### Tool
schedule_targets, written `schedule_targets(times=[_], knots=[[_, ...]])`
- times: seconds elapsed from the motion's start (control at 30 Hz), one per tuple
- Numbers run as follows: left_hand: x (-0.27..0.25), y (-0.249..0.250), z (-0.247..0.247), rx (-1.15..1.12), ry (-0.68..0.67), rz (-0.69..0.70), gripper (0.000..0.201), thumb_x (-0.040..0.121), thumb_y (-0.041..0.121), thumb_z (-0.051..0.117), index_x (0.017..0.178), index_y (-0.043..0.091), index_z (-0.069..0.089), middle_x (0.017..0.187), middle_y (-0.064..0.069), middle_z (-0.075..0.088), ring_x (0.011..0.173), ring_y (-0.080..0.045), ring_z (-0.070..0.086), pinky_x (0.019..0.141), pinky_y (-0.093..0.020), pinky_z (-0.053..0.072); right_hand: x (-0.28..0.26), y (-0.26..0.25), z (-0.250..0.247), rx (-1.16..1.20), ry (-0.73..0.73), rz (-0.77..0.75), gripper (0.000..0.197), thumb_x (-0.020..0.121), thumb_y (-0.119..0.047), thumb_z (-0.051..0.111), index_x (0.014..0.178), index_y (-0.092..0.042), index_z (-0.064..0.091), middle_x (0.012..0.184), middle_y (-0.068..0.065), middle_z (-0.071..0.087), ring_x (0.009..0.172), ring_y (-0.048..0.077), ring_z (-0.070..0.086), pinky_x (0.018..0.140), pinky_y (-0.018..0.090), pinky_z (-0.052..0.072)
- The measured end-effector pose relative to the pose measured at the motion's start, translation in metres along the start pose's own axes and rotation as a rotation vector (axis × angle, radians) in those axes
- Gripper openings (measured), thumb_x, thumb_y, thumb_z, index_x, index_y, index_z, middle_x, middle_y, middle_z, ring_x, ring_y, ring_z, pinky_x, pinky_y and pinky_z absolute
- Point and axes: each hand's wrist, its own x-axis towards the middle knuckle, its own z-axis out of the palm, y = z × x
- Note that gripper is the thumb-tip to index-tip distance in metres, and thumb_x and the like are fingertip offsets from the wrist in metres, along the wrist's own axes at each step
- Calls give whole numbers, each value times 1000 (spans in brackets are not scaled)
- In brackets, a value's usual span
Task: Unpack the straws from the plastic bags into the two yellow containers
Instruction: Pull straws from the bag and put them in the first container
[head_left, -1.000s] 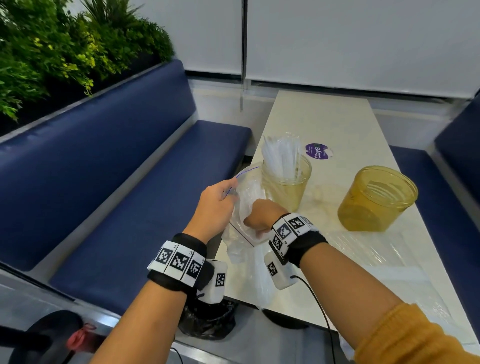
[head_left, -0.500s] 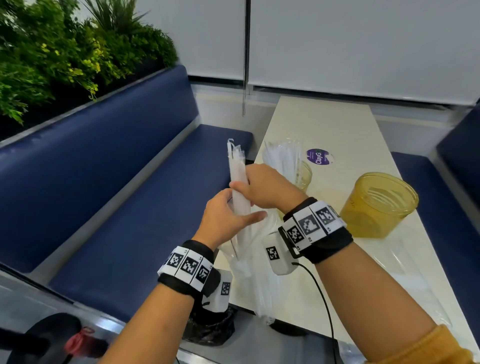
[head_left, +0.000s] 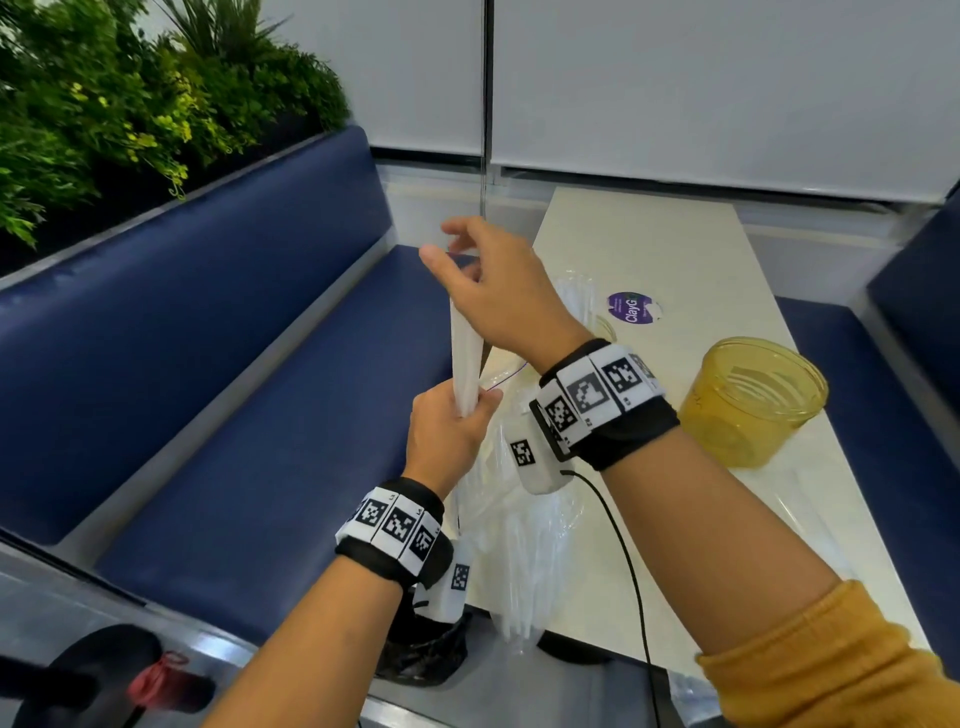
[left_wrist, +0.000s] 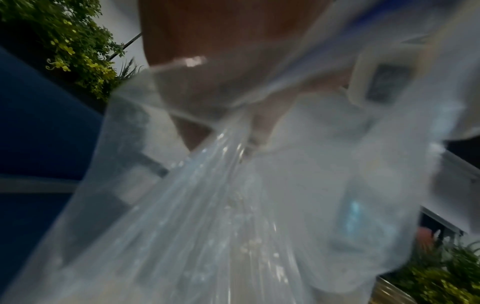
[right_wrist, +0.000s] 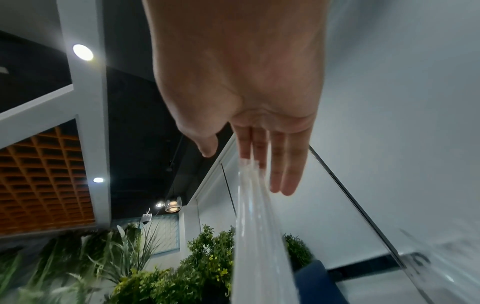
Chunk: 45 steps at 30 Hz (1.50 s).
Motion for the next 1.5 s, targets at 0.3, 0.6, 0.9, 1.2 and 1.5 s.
schedule_targets(times=[0.3,0.6,0.9,1.2,1.5], knots=[[4,3,0,-41,8,-32,35,85,31,67,78,-3,64,71,-24,64,59,-37,56,55,-45,47,-10,20,26,-77,-226,-42,30,102,-32,48,91,-11,66,83,5,67,82,24,61,79,40,50],[13,8,-5,-63,35,-61,27,91,6,62,73,-13,57,68,-29,63,54,-19,49,51,-32,38,-28,31,39,-255,-149,145,50,83,-60,65,57,-23,44,56,-7,49,57,13,53,54,28,40],[18,-1,-10,65,-29,-30,16,81,28,80,75,15,75,73,-5,73,68,-23,69,64,-39,59,14,15,-5,-133,57,36,51,92,-25,59,47,-21,35,42,-7,35,40,9,36,45,23,25],[21,-4,-12,95,-11,-13,3,83,23,81,84,20,79,88,13,73,84,-2,67,85,-25,56,62,16,-124,-287,535,-128,50,96,-43,46,75,-6,71,67,7,66,66,26,65,67,31,48],[23,0,-16,119,-14,12,4,87,27,78,87,23,78,92,14,72,82,8,65,73,-11,48,61,93,-100,-537,431,149,46,101,-37,44,87,0,67,73,14,57,67,30,52,62,31,33]])
